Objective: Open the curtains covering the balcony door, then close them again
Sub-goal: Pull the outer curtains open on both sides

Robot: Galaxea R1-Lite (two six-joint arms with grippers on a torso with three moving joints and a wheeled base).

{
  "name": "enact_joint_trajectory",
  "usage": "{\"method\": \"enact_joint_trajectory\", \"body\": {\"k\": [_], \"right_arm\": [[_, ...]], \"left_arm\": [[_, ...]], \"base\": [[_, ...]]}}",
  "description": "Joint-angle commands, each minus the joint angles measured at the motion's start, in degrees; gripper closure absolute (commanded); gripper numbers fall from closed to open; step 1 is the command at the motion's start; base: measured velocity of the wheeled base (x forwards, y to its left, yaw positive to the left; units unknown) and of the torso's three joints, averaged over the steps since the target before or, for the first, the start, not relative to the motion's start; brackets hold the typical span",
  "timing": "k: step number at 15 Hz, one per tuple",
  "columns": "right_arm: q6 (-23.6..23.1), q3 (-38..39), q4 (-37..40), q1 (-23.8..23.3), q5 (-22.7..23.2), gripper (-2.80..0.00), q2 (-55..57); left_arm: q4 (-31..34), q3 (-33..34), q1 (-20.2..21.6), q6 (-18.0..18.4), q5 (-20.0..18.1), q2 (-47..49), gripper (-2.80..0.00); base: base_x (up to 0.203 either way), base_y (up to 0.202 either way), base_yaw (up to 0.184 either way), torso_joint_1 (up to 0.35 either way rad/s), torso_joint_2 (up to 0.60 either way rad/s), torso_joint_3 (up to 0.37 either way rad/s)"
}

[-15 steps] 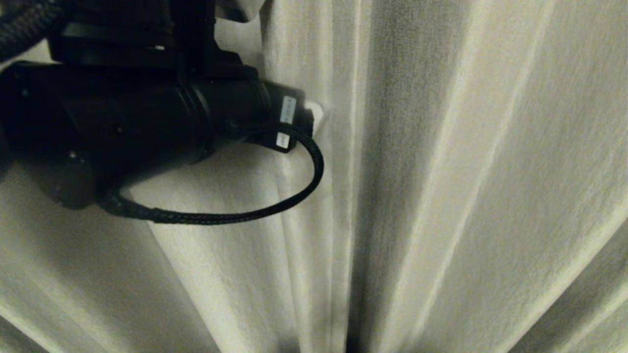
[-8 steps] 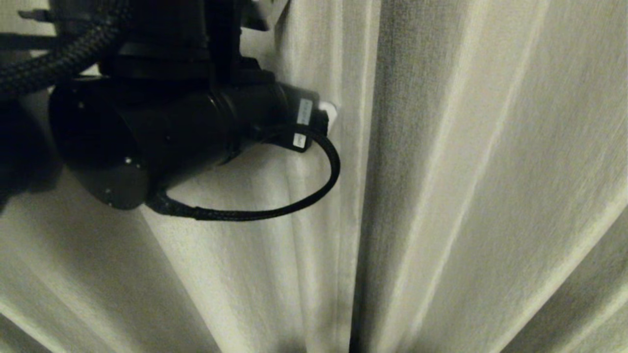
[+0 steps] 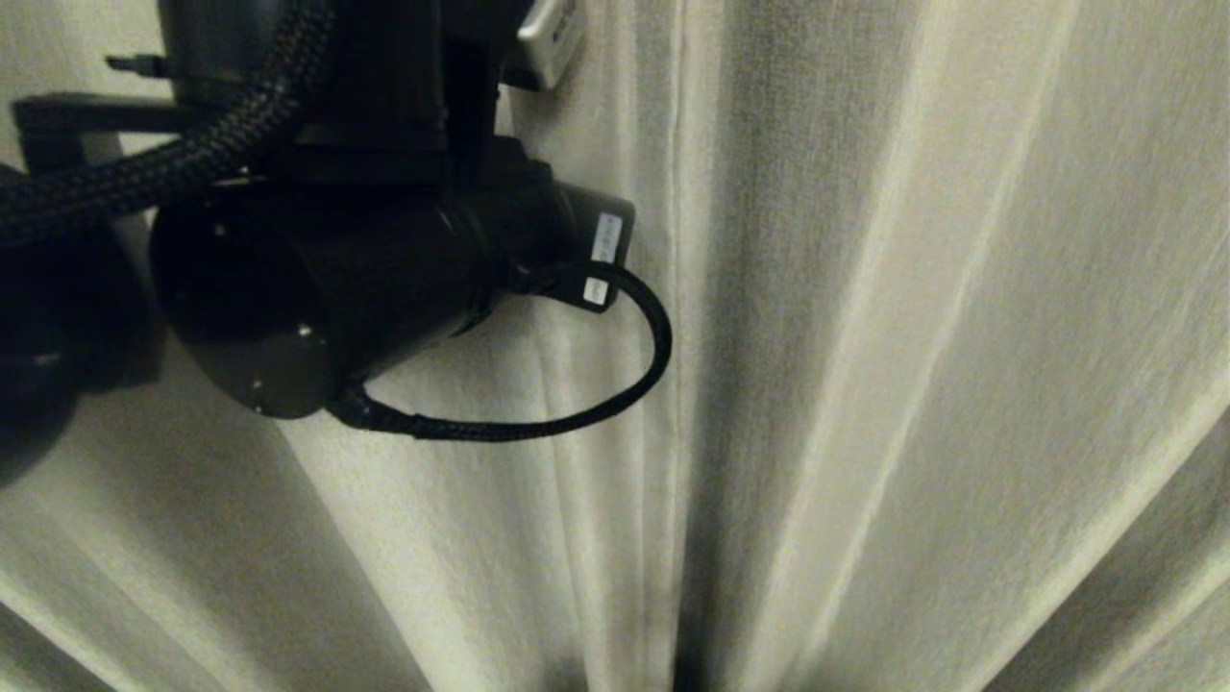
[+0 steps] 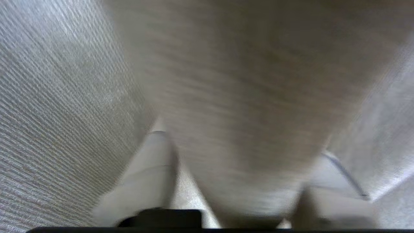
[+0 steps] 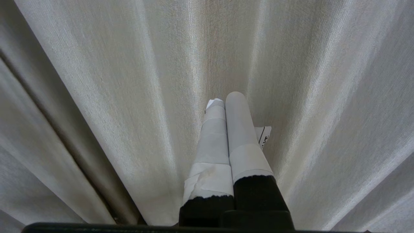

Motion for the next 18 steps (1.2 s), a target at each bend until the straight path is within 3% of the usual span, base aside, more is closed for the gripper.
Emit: {"method": "enact_joint_trajectory", "body": {"k": [1,9,13,18], "right_arm": [[0.02,0.01,-0.02,0.02,0.00,0.00,-0.02],[0.02,0.01,-0.02,0.02,0.00,0.00,-0.02],[0.02,0.01,-0.02,0.02,0.00,0.00,-0.02],[0.02,0.01,-0.02,0.02,0.00,0.00,-0.02]], "left_arm": [[-0.48,-0.03,0.29,0.03,0.21,0.73,0.00],[-2.58,0.05,3.35,2.61,0.21,-3.54,0.00],[-2.47,0.14,7.00,5.74,0.21,-8.34,0.00],[-2.01,0.29,11.49,6.18,0.21,-12.16,0.00]], "base": [[0.000,0.000,0.000,0.000,0.00,0.000],[0.000,0.000,0.000,0.000,0.00,0.000],[0.000,0.000,0.000,0.000,0.00,0.000],[0.000,0.000,0.000,0.000,0.00,0.000]]}}
